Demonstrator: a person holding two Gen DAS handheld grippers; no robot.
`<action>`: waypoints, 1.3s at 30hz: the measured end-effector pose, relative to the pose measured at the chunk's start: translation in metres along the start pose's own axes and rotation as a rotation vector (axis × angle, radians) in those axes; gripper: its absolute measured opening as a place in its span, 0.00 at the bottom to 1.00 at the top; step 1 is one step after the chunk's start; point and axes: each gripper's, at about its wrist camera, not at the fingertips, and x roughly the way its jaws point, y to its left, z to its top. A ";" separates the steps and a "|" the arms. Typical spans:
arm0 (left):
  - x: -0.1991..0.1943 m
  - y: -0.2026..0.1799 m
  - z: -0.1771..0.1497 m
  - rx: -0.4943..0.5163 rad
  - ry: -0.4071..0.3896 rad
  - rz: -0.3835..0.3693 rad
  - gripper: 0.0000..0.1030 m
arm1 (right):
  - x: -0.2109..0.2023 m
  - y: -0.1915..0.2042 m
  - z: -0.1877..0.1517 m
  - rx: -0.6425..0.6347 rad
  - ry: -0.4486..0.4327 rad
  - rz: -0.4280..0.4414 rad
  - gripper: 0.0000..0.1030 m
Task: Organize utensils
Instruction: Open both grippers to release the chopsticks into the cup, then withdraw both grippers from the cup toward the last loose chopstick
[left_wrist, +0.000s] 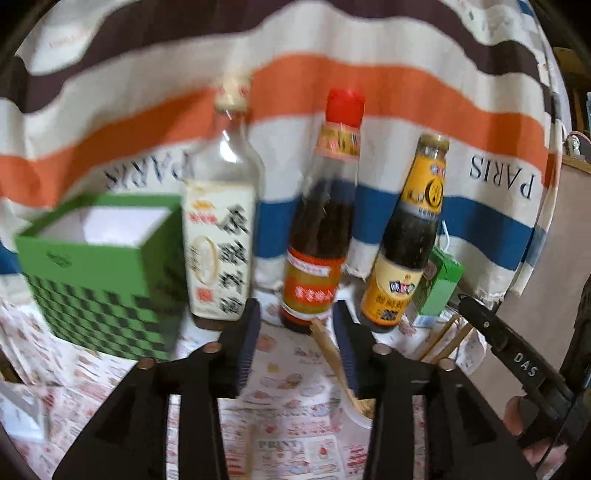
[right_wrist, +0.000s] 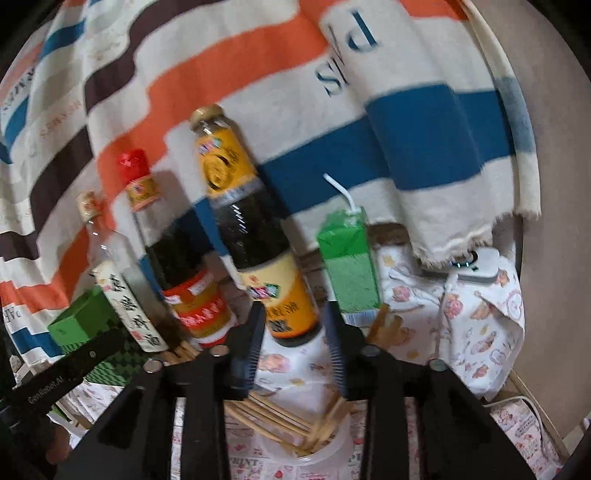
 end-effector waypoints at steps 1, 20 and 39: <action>-0.007 0.002 0.001 0.004 -0.017 0.015 0.55 | -0.004 0.003 0.002 -0.007 -0.009 0.007 0.48; -0.093 0.067 -0.030 0.057 -0.136 0.226 0.97 | -0.030 0.075 -0.012 -0.123 0.005 0.188 0.72; -0.082 0.089 -0.100 0.013 -0.116 0.111 0.99 | -0.005 0.063 -0.116 -0.091 0.294 0.107 0.73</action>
